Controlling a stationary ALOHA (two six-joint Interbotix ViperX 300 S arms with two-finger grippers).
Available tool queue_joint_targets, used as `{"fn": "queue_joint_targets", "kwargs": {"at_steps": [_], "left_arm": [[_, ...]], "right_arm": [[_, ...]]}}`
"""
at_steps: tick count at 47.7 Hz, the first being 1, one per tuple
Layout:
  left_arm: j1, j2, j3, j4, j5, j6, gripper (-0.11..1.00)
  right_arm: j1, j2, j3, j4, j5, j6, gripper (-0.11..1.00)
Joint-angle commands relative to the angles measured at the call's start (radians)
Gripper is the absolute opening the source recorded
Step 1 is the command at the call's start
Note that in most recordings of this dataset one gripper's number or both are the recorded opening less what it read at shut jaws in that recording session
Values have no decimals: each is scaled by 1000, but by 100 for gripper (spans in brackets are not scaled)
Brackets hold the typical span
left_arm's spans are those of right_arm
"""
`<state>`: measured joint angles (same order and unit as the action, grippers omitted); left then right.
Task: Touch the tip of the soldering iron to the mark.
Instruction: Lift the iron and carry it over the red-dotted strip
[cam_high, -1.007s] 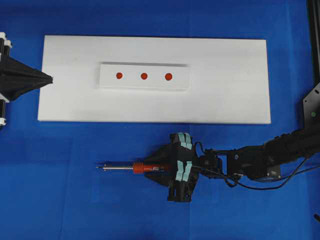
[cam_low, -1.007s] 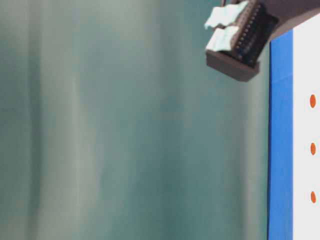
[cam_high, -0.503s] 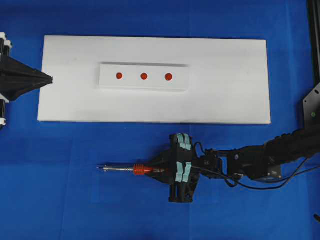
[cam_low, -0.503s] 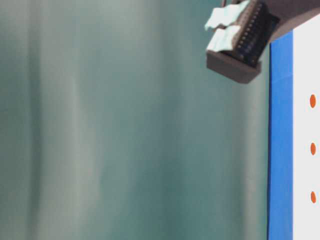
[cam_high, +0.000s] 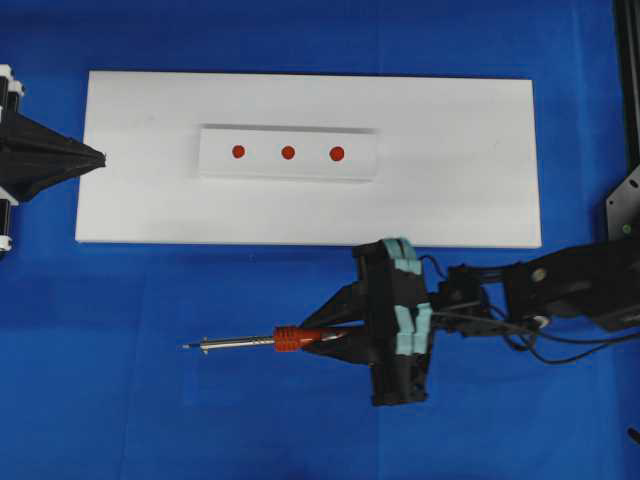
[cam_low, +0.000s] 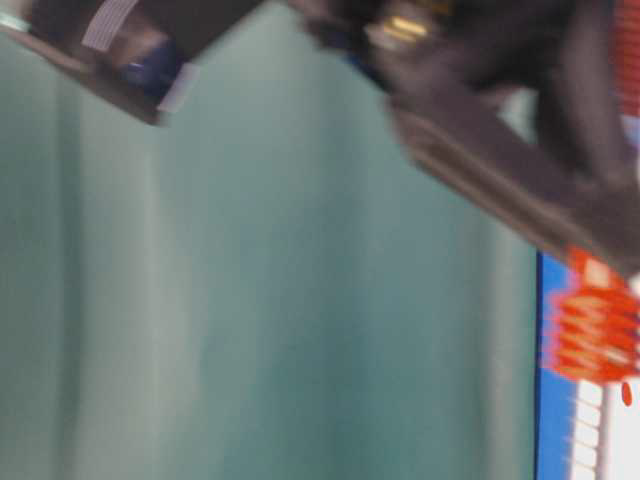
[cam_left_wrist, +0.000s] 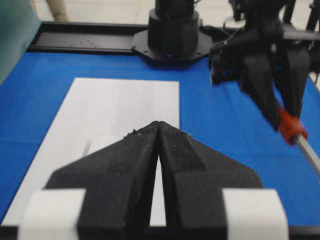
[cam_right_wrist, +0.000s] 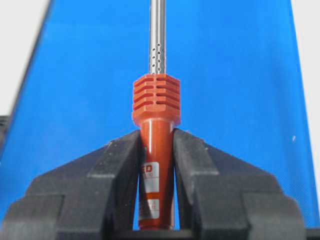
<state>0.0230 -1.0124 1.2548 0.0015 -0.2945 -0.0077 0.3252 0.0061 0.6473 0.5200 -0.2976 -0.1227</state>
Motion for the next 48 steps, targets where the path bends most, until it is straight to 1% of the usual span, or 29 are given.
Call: {"fn": "queue_joint_targets", "kwargs": {"at_steps": [1, 7, 13, 20, 26, 32, 40, 48], "left_arm": [[2, 6, -11, 0, -11, -2, 0], [2, 5, -12, 0, -14, -2, 0], [2, 5, -11, 0, -14, -3, 0], [2, 6, -11, 0, -14, -3, 0], [3, 6, -11, 0, -14, -5, 0], [2, 8, -11, 0, -14, -6, 0], [2, 9, -11, 0, -14, -6, 0], [2, 11, -11, 0, -14, -6, 0]], "right_arm": [[-15, -78, -18, 0, 44, -15, 6], [-29, -112, -25, -2, 87, -34, 6], [-40, -114, -28, -2, 107, -43, 6], [-78, -118, -28, -20, 135, -66, 6], [-146, -135, -28, -40, 192, -107, 6], [-235, -156, -28, -60, 244, -158, 6], [-357, -169, -29, -67, 307, -235, 6], [-459, -169, -41, -67, 357, -299, 6]]}}
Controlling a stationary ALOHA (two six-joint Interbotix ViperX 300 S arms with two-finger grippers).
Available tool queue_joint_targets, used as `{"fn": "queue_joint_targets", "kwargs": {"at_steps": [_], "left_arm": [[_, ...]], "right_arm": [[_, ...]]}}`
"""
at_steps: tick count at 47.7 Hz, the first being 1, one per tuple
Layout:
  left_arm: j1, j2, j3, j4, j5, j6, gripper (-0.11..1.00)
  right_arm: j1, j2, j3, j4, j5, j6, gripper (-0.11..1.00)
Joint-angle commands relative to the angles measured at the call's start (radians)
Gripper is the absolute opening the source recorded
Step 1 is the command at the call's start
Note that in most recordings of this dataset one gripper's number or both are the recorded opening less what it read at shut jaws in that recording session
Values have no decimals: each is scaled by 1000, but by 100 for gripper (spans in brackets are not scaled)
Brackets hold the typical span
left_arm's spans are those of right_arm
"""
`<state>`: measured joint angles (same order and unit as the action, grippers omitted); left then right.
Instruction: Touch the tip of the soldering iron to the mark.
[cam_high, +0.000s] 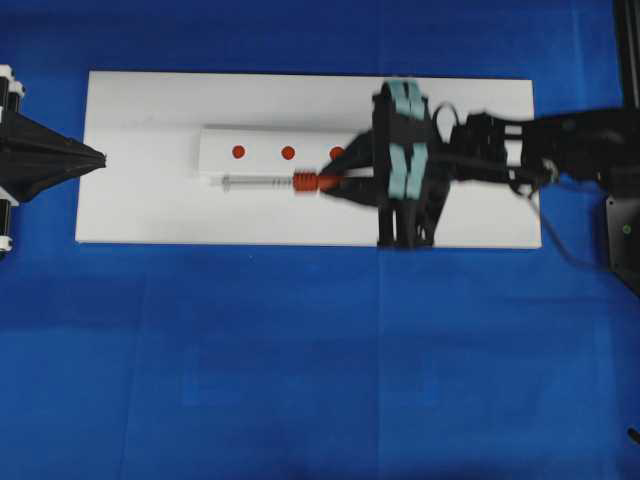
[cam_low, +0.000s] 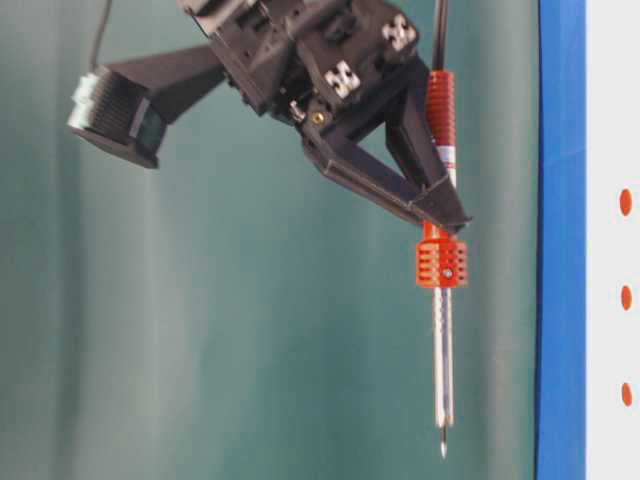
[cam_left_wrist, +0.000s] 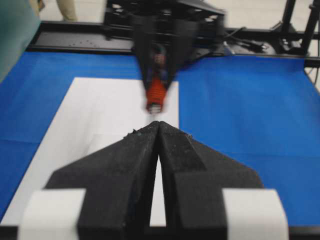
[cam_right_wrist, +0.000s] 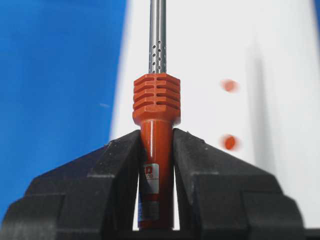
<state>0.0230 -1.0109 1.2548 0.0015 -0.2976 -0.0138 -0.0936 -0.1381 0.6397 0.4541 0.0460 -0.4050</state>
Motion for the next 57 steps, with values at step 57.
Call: {"fn": "queue_joint_targets", "kwargs": {"at_steps": [57], "left_arm": [[2, 11, -9, 0, -11, 0, 0]], "right_arm": [[-213, 17, -118, -112, 408, -48, 6]]}}
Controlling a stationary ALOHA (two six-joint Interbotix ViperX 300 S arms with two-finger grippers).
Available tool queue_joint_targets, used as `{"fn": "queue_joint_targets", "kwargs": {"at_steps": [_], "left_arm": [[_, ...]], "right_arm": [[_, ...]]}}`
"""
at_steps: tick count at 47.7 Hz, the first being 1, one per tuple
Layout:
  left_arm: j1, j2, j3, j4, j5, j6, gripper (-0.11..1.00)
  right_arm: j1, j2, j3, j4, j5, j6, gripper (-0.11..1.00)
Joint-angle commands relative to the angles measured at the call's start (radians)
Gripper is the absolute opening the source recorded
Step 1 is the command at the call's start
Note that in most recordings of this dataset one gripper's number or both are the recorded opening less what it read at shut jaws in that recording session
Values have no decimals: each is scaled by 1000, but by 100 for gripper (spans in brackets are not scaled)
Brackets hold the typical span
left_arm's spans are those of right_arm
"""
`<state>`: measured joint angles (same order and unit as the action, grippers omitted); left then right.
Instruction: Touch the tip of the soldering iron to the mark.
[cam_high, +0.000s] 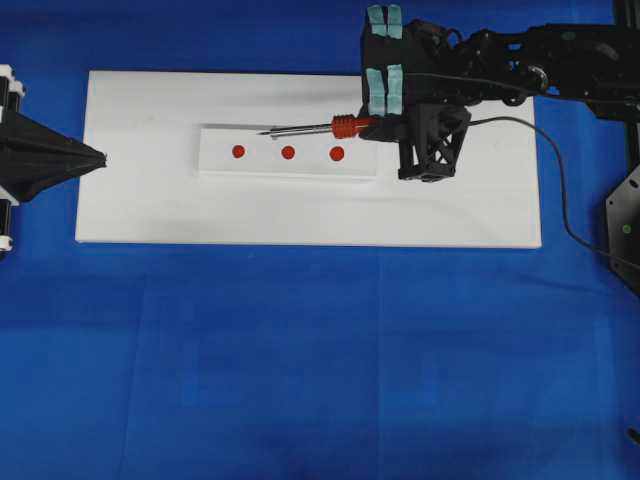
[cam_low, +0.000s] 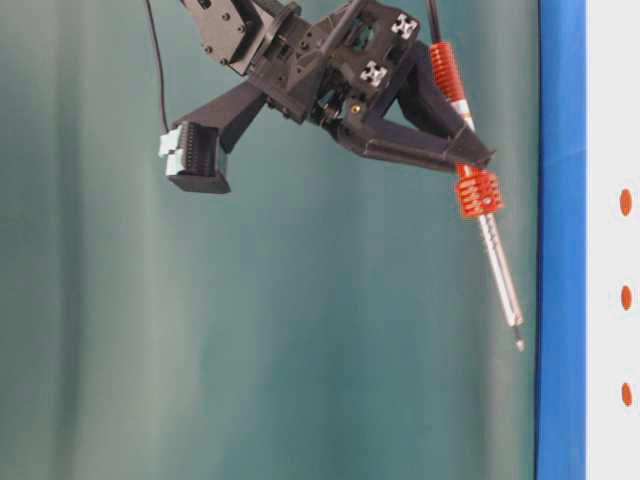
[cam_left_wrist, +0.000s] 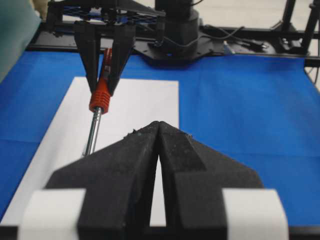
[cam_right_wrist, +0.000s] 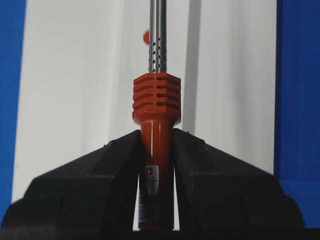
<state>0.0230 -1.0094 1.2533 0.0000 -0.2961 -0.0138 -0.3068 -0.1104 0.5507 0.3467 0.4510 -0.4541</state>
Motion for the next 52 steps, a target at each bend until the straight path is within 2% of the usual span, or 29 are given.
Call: {"fn": "queue_joint_targets", "kwargs": {"at_steps": [1, 52], "left_arm": [[2, 9, -8, 2, -12, 0, 0], [2, 9, -9, 2, -12, 0, 0]], "right_arm": [[0, -11, -29, -6, 5, 2, 6], [0, -6, -29, -5, -6, 2, 6]]}}
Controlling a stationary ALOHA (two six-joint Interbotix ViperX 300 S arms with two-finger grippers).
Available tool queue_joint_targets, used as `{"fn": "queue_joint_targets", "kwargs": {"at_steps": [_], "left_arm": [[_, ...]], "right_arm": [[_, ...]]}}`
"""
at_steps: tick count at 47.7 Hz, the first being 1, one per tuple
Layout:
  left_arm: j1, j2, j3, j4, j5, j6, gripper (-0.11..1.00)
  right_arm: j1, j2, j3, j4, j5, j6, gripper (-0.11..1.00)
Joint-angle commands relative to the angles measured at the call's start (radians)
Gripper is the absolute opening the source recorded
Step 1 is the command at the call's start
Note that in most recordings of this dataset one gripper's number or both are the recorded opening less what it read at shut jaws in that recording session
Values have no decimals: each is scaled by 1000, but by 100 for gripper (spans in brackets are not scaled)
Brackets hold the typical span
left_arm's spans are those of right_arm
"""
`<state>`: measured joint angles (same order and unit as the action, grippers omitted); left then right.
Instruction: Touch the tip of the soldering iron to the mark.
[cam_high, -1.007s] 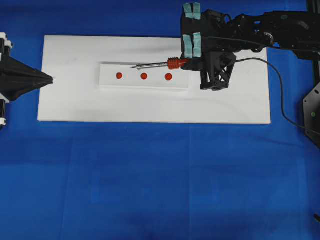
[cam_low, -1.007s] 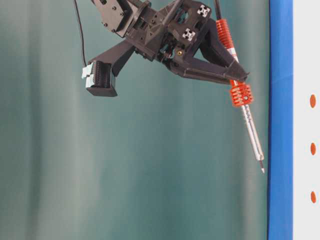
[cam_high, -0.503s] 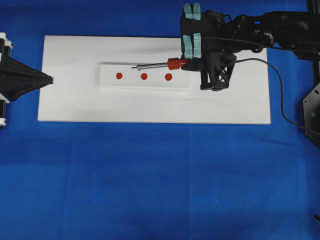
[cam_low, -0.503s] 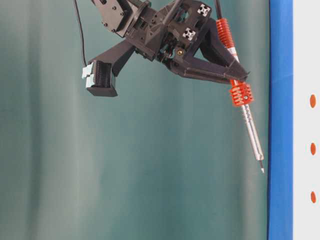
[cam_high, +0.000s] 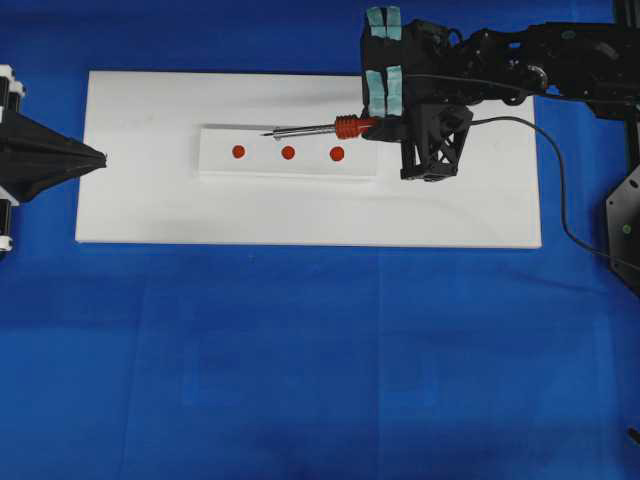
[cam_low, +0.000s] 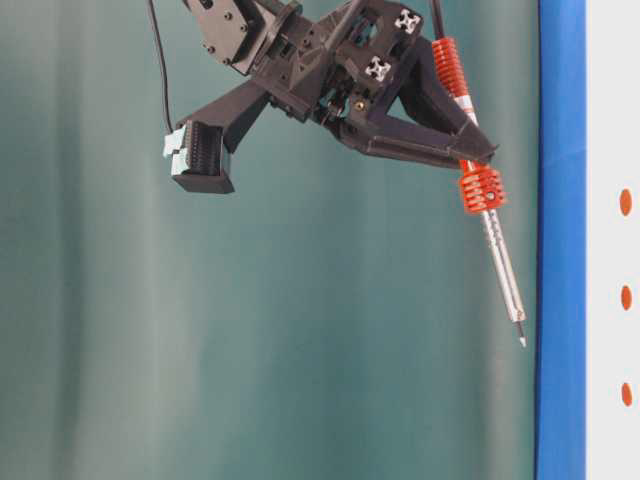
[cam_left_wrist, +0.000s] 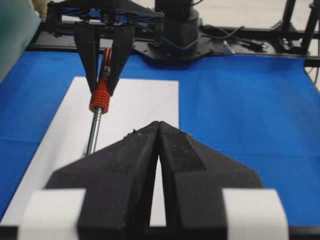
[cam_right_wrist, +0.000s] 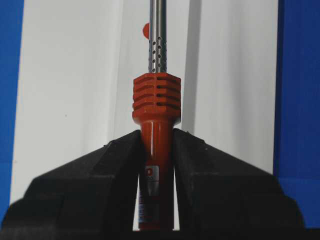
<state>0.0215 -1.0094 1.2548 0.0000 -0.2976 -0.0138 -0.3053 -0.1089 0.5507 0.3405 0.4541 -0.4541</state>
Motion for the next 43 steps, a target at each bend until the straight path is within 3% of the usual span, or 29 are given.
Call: {"fn": "queue_joint_targets", "kwargs": {"at_steps": [1, 43], "left_arm": [[3, 9, -9, 2, -11, 0, 0], [3, 9, -6, 2, -9, 0, 0]], "right_arm": [[-2, -6, -29, 0, -11, 2, 6], [32, 201, -101, 2, -97, 3, 6]]}}
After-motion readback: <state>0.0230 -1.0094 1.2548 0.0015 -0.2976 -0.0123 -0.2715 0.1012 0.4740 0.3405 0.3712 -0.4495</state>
